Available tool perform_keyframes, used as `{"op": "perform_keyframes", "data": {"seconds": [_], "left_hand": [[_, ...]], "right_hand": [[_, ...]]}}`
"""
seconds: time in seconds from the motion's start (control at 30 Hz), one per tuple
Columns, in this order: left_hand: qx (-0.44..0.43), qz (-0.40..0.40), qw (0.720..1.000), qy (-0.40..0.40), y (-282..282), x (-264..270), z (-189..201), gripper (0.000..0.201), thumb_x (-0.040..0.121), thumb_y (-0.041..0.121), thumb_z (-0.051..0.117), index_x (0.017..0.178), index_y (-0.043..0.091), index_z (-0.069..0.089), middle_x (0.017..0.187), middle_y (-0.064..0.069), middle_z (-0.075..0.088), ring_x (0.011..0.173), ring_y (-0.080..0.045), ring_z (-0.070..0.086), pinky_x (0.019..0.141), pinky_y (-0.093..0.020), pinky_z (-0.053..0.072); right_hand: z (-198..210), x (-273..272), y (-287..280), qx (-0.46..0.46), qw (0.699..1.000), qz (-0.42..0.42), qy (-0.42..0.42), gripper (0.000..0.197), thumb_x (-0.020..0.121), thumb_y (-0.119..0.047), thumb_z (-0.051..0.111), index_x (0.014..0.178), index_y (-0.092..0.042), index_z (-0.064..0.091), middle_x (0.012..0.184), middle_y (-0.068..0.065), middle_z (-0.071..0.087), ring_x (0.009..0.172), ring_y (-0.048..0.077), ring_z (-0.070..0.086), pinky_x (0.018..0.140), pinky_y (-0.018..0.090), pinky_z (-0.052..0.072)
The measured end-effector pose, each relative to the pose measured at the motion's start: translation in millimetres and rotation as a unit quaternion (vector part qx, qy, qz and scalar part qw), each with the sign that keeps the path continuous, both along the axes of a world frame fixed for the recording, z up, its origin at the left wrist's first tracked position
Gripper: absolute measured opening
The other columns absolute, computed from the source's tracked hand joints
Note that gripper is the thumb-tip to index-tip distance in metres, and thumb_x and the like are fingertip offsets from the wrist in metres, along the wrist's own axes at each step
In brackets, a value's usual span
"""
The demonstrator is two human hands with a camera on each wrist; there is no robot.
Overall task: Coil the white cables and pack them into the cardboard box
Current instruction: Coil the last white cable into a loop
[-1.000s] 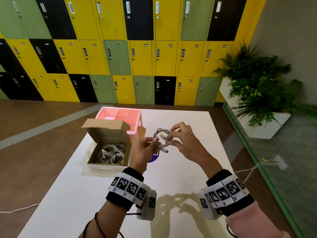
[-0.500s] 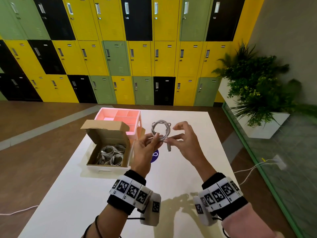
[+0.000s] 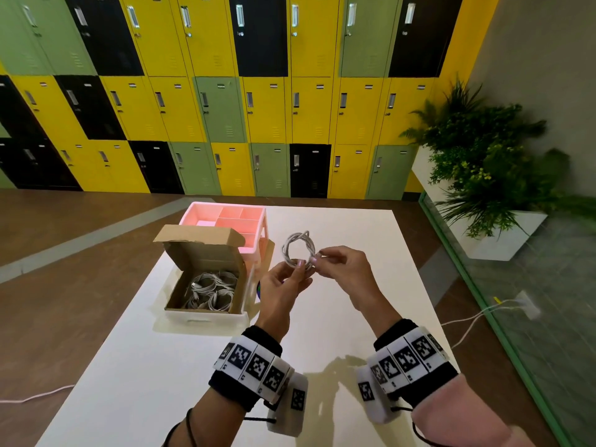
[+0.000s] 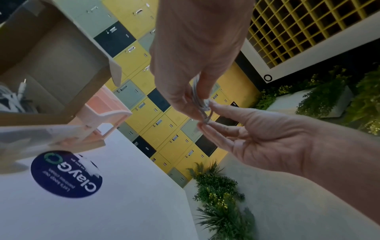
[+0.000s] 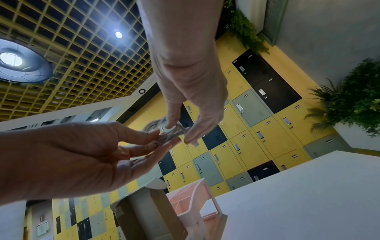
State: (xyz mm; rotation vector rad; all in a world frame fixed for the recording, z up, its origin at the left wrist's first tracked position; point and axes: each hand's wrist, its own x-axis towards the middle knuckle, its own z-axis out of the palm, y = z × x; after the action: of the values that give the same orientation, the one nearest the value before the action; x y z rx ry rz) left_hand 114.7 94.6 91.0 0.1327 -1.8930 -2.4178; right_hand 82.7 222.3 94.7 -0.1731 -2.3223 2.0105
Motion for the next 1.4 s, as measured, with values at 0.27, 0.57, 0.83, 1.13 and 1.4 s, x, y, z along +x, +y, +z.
{"op": "perform_keyframes", "data": {"seconds": [0.27,0.57,0.83,1.13,1.4], "left_hand": [[-0.027,-0.025,0.999,0.001,1,4,3,0.014,0.092,0.006,0.060,0.095,0.016,0.069,0.098,-0.014,0.072,0.095,-0.025,0.068,0.086,-0.038,0.053],[0.019,-0.032,0.997,-0.072,-1,4,-5,0.011,0.093,0.011,0.059,0.099,0.007,0.066,0.099,-0.016,0.067,0.094,-0.027,0.061,0.088,-0.037,0.049],[0.025,-0.017,0.995,-0.099,-4,1,-5,0.015,0.090,0.005,0.061,0.095,0.010,0.074,0.105,-0.028,0.067,0.095,-0.036,0.063,0.094,-0.041,0.051],[-0.002,0.002,0.993,-0.115,-16,-5,-14,0.015,0.089,-0.006,0.056,0.085,0.003,0.068,0.088,-0.016,0.065,0.079,-0.024,0.062,0.073,-0.024,0.055],[-0.004,-0.024,0.990,-0.139,-28,-10,-19,0.019,0.088,0.004,0.063,0.106,-0.001,0.066,0.103,-0.025,0.069,0.096,-0.037,0.066,0.085,-0.035,0.052]], "right_hand": [[2,0,2,-0.070,0.997,0.007,-0.039,0.033,0.074,-0.009,0.080,0.104,-0.001,0.070,0.100,0.014,0.072,0.097,0.026,0.068,0.090,0.032,0.055],[-7,6,-5,-0.061,0.995,0.033,-0.071,0.020,0.081,-0.011,0.073,0.099,-0.006,0.064,0.093,0.011,0.073,0.080,0.020,0.072,0.072,0.021,0.044],[-9,-2,-11,-0.044,0.996,0.020,-0.075,0.031,0.075,-0.006,0.078,0.098,-0.007,0.057,0.094,0.013,0.070,0.080,0.020,0.068,0.069,0.021,0.046],[-22,-4,-13,0.003,0.995,0.049,-0.087,0.027,0.074,-0.012,0.079,0.083,-0.014,0.053,0.100,0.017,0.071,0.094,0.031,0.069,0.086,0.036,0.051],[-26,-1,-17,0.008,0.994,0.063,-0.091,0.028,0.076,-0.015,0.079,0.097,-0.004,0.065,0.098,0.014,0.071,0.094,0.028,0.069,0.072,0.024,0.050]]}}
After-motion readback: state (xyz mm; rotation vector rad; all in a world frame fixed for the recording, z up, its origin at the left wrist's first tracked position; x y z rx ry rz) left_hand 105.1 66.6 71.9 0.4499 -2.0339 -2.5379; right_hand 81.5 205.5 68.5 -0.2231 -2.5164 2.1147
